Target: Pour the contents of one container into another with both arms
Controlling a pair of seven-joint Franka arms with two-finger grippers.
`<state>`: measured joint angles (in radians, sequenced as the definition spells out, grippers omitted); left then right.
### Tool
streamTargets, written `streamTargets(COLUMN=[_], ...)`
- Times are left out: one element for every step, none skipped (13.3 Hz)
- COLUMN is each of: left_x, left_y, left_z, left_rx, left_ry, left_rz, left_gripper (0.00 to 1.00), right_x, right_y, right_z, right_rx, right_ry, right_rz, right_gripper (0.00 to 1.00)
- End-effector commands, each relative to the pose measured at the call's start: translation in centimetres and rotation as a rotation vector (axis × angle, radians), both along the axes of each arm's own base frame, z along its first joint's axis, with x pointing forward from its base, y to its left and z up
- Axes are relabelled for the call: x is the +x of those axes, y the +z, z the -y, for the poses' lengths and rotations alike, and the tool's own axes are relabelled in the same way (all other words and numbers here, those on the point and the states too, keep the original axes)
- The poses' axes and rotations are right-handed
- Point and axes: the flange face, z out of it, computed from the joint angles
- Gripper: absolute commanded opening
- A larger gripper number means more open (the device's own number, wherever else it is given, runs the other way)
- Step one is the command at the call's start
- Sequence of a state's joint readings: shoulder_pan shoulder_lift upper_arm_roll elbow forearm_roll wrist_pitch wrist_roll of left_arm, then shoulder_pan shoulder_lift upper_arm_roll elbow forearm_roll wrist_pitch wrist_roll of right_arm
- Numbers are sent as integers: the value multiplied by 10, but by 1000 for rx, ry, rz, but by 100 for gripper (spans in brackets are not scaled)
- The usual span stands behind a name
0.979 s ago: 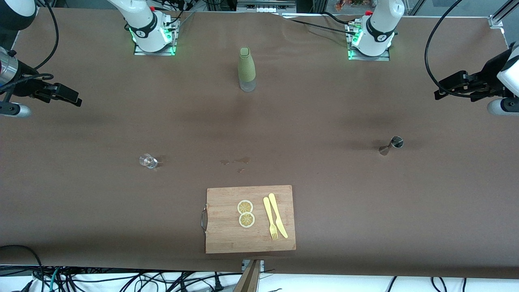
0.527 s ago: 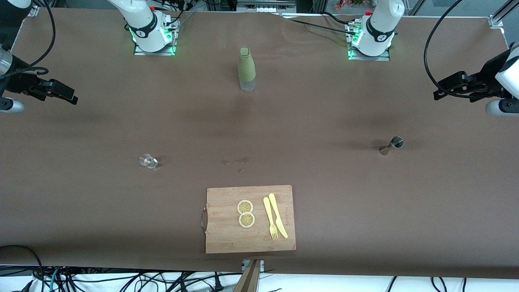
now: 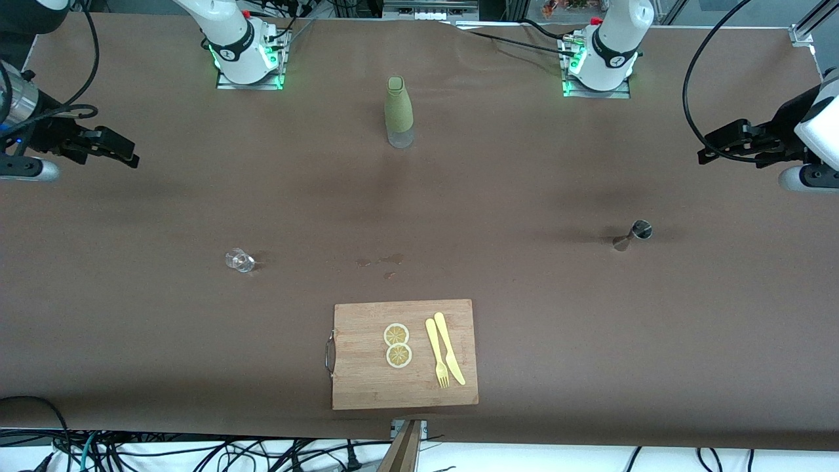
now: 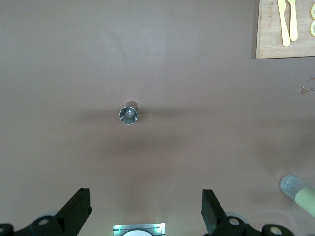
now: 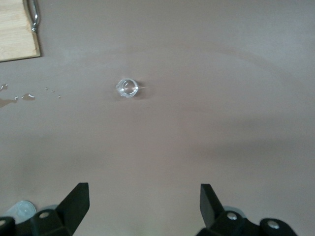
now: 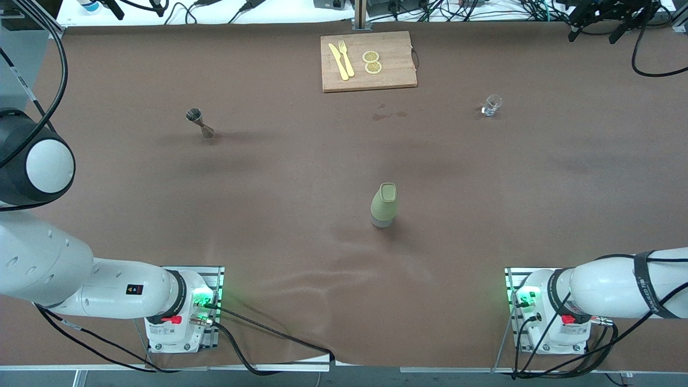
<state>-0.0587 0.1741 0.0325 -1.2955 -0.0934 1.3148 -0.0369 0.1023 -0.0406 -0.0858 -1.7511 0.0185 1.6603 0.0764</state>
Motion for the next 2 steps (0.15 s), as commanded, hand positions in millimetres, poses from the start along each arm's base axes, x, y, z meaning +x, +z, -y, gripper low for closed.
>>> streamTargets(left_x=[0,0], left_y=[2,2], left_z=[0,0], left_rx=[9,9], left_ry=[-34,-34], left_rz=[12,12], left_gripper=[100,100], right_x=[-1,-1], right_y=[6,6], right_z=[-9,-14], right_rx=[-15,-16], right_ry=[28,36], right_rz=[2,2], right_gripper=[100,100])
